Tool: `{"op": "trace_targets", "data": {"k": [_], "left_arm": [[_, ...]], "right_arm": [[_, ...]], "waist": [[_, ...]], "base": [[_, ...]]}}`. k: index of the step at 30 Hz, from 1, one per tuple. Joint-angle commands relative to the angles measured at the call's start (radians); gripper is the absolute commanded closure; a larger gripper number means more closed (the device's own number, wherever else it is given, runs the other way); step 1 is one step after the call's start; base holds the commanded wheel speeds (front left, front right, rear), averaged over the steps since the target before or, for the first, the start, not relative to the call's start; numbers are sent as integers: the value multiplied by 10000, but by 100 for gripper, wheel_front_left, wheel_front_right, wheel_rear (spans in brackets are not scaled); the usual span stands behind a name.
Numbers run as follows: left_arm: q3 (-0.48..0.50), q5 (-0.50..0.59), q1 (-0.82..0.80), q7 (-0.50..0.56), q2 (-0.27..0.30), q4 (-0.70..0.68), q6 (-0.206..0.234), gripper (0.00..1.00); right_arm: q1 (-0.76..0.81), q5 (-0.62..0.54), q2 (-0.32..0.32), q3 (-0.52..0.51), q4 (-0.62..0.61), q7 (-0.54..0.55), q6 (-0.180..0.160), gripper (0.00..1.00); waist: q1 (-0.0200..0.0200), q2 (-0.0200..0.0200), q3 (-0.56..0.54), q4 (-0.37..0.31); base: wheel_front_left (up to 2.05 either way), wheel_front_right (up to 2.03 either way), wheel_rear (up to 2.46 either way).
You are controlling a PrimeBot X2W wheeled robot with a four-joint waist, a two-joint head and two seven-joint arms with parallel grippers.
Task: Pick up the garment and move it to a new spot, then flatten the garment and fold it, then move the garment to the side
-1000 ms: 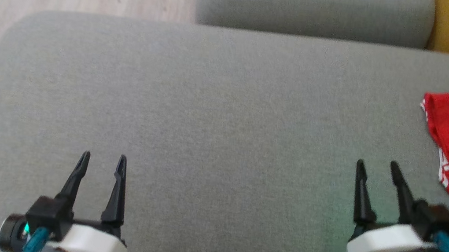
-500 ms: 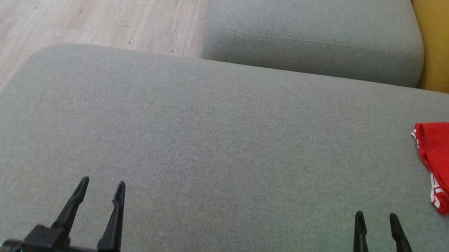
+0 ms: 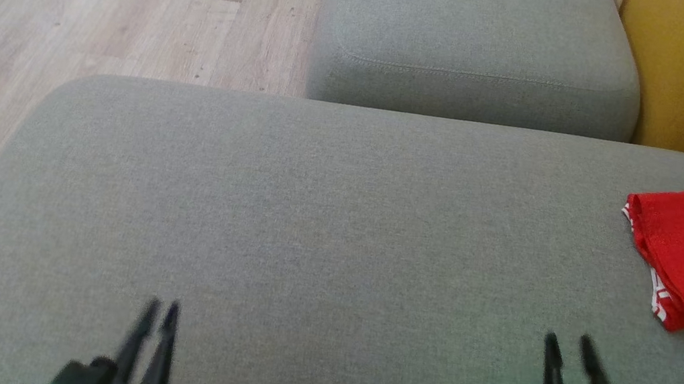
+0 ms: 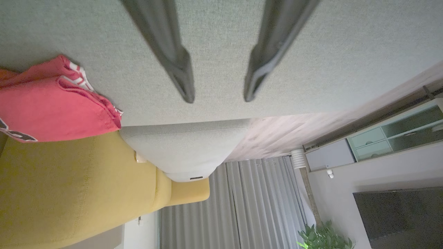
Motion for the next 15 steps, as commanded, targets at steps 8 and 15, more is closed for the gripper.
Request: {"op": "trace_targets", "data": {"k": [8,15], "left_arm": [[22,-745,31,110,40,401,-39,100],[147,-1793,-245,289,103,598,-178,100]], "right_arm": [[-38,703,-32,7,408,138,2,100],[-238,1687,-84,-42,454,324,4,100]], "waist": [[1,-1,57,-37],[1,-1,131,-86]], "base": [[0,0,0],[0,0,0]]}}
